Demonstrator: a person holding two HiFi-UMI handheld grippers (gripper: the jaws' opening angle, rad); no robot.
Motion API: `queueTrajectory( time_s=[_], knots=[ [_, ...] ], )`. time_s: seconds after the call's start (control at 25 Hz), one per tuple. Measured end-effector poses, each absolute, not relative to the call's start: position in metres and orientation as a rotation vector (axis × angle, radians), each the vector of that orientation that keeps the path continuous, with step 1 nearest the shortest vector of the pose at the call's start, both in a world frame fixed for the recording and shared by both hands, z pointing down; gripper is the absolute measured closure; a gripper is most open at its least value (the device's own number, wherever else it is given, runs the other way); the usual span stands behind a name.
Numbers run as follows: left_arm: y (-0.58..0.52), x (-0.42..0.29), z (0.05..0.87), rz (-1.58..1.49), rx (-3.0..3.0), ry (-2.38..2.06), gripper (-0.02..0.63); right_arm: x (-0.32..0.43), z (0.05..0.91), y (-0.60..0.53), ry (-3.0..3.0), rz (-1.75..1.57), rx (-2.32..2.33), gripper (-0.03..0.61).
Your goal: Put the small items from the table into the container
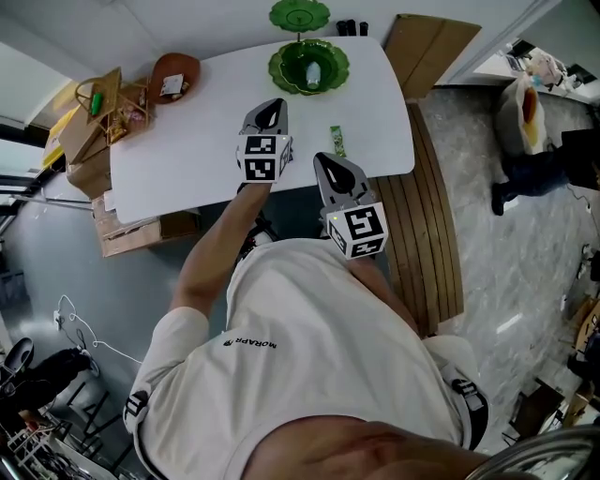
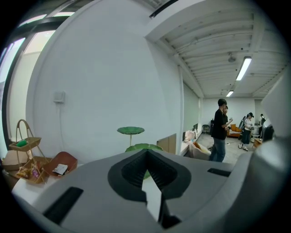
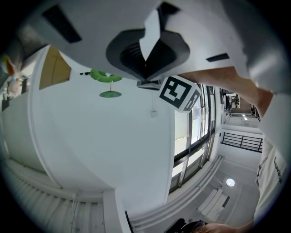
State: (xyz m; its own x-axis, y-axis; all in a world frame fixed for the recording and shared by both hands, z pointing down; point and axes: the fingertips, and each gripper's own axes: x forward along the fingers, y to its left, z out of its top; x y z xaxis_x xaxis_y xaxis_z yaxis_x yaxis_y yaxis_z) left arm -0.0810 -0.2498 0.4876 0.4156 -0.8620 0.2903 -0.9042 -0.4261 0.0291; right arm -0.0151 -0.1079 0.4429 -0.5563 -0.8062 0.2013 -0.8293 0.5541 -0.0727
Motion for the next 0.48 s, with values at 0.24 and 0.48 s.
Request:
queueTrajectory(
  time_s=[0.24, 0.48],
  knots=[
    [-0.232, -0.099, 0.492, 0.313, 2.450, -1.611, 0.611, -0.019, 0.445, -0.104, -2.637, 0.240, 1.385, 0.574],
    [-0.221, -0.111, 0.502, 0.299, 2.408, -1.630, 0.611, -0.025, 0.447, -0.104, -2.641, 0.248, 1.374, 0.574]
  ],
)
